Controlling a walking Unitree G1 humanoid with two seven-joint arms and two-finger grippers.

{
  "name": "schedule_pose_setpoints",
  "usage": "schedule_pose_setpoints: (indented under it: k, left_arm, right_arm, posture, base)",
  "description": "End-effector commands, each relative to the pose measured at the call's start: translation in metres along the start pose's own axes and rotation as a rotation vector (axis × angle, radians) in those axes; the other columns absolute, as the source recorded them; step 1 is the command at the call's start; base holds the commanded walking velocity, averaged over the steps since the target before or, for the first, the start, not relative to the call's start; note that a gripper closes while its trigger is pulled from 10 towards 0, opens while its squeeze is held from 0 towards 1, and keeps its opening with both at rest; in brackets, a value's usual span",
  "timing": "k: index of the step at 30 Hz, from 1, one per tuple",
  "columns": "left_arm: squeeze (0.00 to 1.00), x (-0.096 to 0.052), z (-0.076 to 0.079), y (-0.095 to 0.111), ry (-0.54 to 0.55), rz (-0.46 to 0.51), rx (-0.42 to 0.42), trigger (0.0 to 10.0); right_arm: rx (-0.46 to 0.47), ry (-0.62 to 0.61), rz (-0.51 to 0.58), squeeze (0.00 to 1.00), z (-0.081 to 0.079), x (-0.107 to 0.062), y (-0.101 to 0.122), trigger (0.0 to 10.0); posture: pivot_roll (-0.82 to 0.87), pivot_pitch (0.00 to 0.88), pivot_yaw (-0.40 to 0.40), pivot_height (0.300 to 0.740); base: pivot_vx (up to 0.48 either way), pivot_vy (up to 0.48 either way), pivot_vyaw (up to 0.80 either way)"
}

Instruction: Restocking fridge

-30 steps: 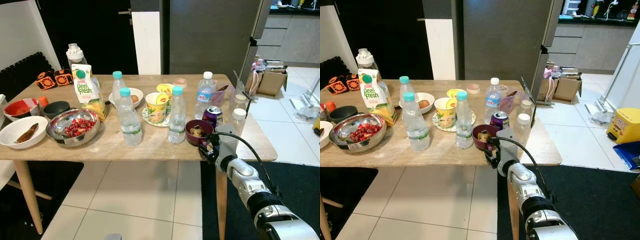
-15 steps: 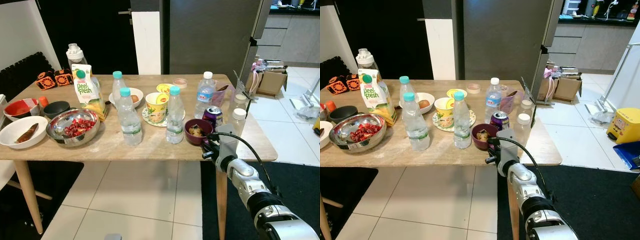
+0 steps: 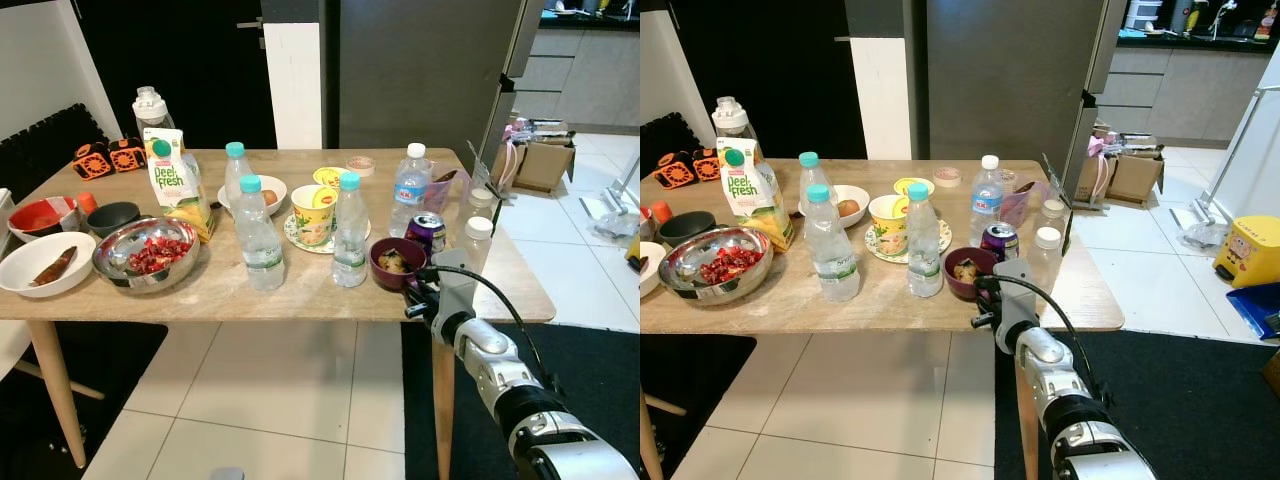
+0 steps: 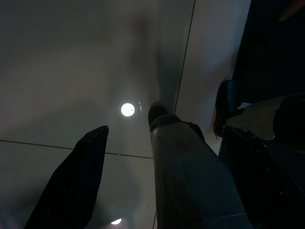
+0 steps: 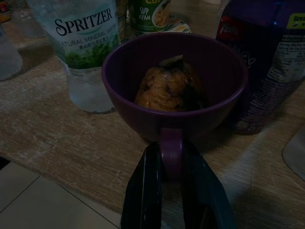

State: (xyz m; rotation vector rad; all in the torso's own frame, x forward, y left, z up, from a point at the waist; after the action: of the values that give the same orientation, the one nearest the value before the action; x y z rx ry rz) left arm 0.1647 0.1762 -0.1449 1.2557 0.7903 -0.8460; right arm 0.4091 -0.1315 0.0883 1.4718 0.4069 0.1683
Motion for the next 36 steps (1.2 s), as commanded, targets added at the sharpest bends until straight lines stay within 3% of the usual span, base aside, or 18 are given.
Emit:
schedule_pose_setpoints:
  k: [1,11,36]
  left_arm:
    - [0.0,0.0,0.004,-0.005,-0.009,-0.015,0.002,10.0]
    - [0.0,0.0,0.005,-0.004,-0.012,-0.015,0.004,10.0]
    - [0.0,0.001,0.004,0.001,-0.015,-0.004,0.008,10.0]
  right_arm:
    - [0.004,0.0,-0.01,0.0,0.001,-0.003,-0.007,10.0]
    - [-0.001,0.002,-0.025,0.0,-0.001,-0.003,-0.01,10.0]
    - [0.002,0.192,-0.02,0.0,-0.01,-0.013,-0.006,10.0]
  posture:
    - [-0.05,0.0,0.016,0.74]
    - [-0.05,0.0,0.017,0.74]
    - [-0.05,0.0,0.02,0.74]
  base:
    - [0.0,0.0,0.0]
    - [0.0,0.0,0.0]
    - [0.0,0.0,0.0]
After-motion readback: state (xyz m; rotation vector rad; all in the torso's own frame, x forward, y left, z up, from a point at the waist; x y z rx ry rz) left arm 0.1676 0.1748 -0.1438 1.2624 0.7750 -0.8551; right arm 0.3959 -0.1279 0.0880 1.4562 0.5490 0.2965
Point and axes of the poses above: a point about 5 cm out from each wrist's last joint towards the gripper, its own x axis pointing out of the wrist towards the gripper, its own y axis along the axis of the wrist's last joint, z = x × y, the point moved 5 cm from there along x, pointing out of the wrist towards the gripper, and after that the axes turned 1 degree about -x, right-handed, at the moved point
